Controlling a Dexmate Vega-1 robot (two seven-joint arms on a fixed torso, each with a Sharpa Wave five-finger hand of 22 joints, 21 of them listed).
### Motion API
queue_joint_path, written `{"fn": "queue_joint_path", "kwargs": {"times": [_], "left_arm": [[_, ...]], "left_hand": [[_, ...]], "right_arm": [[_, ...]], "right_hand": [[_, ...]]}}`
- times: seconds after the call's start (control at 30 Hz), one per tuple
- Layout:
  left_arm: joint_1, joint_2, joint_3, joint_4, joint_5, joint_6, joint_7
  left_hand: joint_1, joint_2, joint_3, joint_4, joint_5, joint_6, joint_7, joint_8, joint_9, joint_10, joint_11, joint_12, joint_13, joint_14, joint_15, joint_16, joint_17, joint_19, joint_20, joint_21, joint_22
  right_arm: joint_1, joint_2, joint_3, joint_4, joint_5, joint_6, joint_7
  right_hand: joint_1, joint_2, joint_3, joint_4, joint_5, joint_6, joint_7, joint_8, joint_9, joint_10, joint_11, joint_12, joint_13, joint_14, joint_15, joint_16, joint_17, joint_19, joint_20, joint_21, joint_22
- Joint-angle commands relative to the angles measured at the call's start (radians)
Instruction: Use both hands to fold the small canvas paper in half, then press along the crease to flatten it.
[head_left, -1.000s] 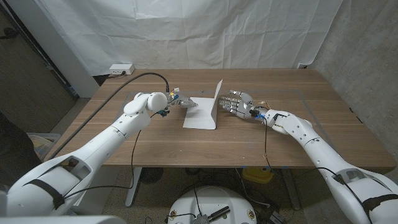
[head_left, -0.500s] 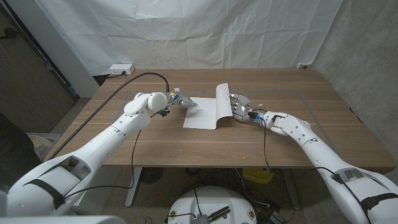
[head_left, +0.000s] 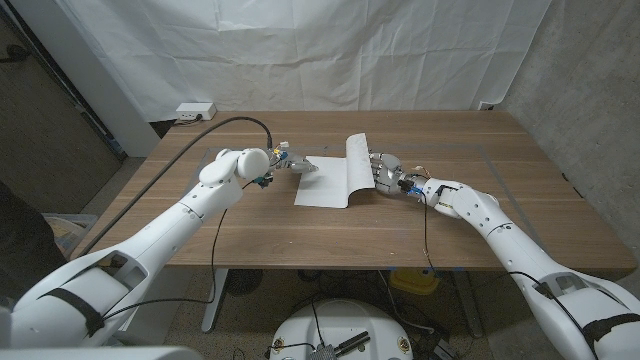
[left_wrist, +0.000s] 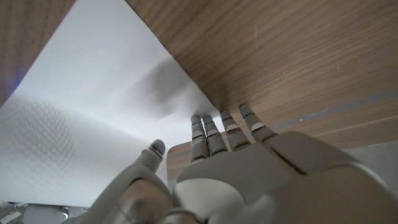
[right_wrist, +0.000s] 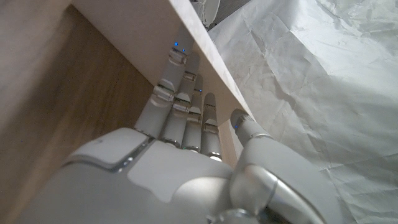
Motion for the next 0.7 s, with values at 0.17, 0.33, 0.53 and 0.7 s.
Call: {"fn": "queue_joint_path", "kwargs": {"times": [0.17, 0.33, 0.53, 0.7], "left_arm": [[0.013, 0.007, -0.009, -0.009, -0.002, 0.003, -0.011], [0.016, 0.008, -0.010, -0.011, -0.003, 0.001, -0.010], [0.020, 0.010, -0.013, -0.016, -0.004, 0.001, -0.007], [0.026, 0.014, -0.016, -0.023, -0.003, 0.003, -0.006]], "left_hand": [[-0.008, 0.035, -0.005, 0.000, 0.003, 0.012, 0.008, 0.006, 0.005, 0.056, 0.024, 0.006, 0.040, 0.008, 0.001, 0.003, 0.003, 0.007, 0.002, 0.006, 0.004], [-0.008, 0.035, -0.006, 0.000, 0.003, 0.012, 0.008, 0.006, 0.005, 0.056, 0.026, 0.006, 0.040, 0.008, -0.001, 0.003, 0.003, 0.008, 0.001, 0.006, 0.004], [-0.008, 0.035, -0.006, 0.000, 0.003, 0.012, 0.008, 0.006, 0.005, 0.056, 0.024, 0.006, 0.040, 0.008, -0.001, 0.003, 0.003, 0.009, 0.002, 0.006, 0.004], [-0.008, 0.034, -0.007, 0.000, 0.003, 0.010, 0.007, 0.005, 0.005, 0.056, 0.025, 0.005, 0.040, 0.008, -0.001, 0.003, 0.003, 0.009, 0.002, 0.005, 0.004]], "right_arm": [[0.034, -0.004, -0.043, 0.017, -0.013, -0.025, 0.067], [0.051, 0.005, -0.060, 0.040, -0.015, -0.031, 0.107], [0.059, 0.013, -0.068, 0.050, -0.015, -0.035, 0.126], [0.065, 0.021, -0.073, 0.060, -0.015, -0.038, 0.137]], "right_hand": [[0.015, -0.004, 0.020, 0.004, 0.011, 0.016, 0.046, 0.000, 0.002, 0.005, 0.012, 0.002, 0.002, 0.008, 0.004, 0.005, 0.005, 0.016, -0.004, 0.009, 0.002], [0.016, -0.007, 0.024, 0.009, 0.011, 0.014, 0.047, -0.004, 0.002, -0.003, 0.019, -0.003, 0.002, 0.006, 0.010, 0.003, 0.005, 0.022, -0.005, 0.012, 0.003], [0.016, -0.009, 0.027, 0.012, 0.012, 0.011, 0.048, -0.007, 0.002, -0.009, 0.022, -0.006, 0.002, -0.002, 0.010, 0.000, 0.006, 0.021, -0.008, 0.012, 0.002], [0.016, -0.009, 0.029, 0.014, 0.012, 0.009, 0.049, -0.009, 0.002, -0.013, 0.023, -0.008, 0.003, -0.003, 0.009, -0.001, 0.006, 0.022, -0.009, 0.013, 0.002]]}}
